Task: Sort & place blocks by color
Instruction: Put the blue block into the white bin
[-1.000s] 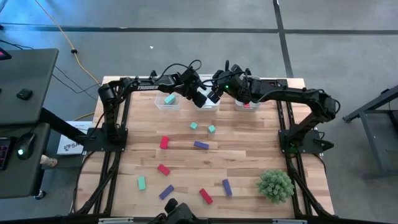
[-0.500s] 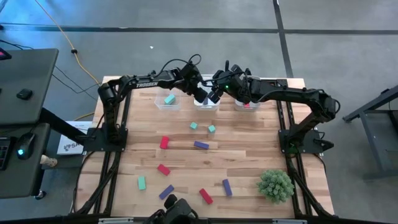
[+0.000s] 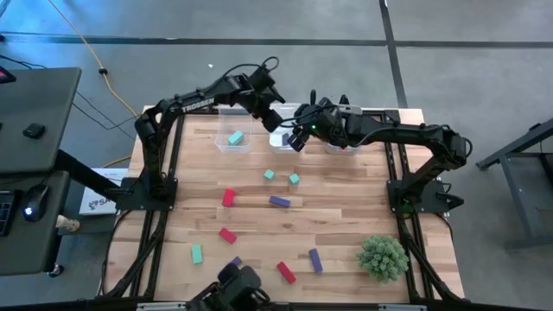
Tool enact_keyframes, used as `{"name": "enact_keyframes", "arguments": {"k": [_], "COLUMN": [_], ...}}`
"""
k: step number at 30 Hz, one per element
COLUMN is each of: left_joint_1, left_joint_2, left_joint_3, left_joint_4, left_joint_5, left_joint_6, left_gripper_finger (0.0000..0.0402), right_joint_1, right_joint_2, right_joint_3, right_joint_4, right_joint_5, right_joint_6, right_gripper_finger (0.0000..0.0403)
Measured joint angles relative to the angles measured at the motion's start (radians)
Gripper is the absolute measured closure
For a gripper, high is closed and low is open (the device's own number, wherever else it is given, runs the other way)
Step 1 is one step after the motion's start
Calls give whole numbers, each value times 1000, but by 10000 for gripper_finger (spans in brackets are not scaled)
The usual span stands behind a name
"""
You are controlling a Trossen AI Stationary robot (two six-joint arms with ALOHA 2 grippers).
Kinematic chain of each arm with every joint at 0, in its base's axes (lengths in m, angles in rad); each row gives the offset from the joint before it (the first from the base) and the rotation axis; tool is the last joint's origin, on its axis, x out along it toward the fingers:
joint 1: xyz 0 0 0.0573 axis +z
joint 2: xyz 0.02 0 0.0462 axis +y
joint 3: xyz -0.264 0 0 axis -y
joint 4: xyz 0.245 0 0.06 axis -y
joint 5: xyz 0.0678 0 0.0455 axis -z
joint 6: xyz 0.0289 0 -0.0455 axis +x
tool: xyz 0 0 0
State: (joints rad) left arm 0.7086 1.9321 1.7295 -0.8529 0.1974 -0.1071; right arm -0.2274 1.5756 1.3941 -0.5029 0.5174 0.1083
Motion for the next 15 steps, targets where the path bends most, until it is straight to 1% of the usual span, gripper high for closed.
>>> {"name": "enact_keyframes", "arguments": {"k": [3, 8, 10, 12, 15], "left_joint_1": [5, 5, 5, 4, -8], "left_joint_2": [-29, -108, -143, -182, -237], "left_joint_3": [20, 22, 22, 22, 18], "left_joint_4": [-74, -129, -148, -185, -267], "left_joint_5": [-7, -41, -66, -70, -82], "left_joint_6": [50, 86, 96, 104, 112], "left_gripper_finger": [291, 291, 291, 291, 291], "right_joint_1": [9, 30, 38, 46, 63], "right_joint_2": [0, 0, 0, 0, 0], "right_joint_3": [0, 0, 0, 0, 0], "right_joint_4": [-15, -57, -68, -74, -86], "right_joint_5": [-27, -91, -136, -189, -264], "right_joint_6": [36, 140, 189, 241, 328], "right_gripper_finger": [201, 201, 201, 201, 201]}}
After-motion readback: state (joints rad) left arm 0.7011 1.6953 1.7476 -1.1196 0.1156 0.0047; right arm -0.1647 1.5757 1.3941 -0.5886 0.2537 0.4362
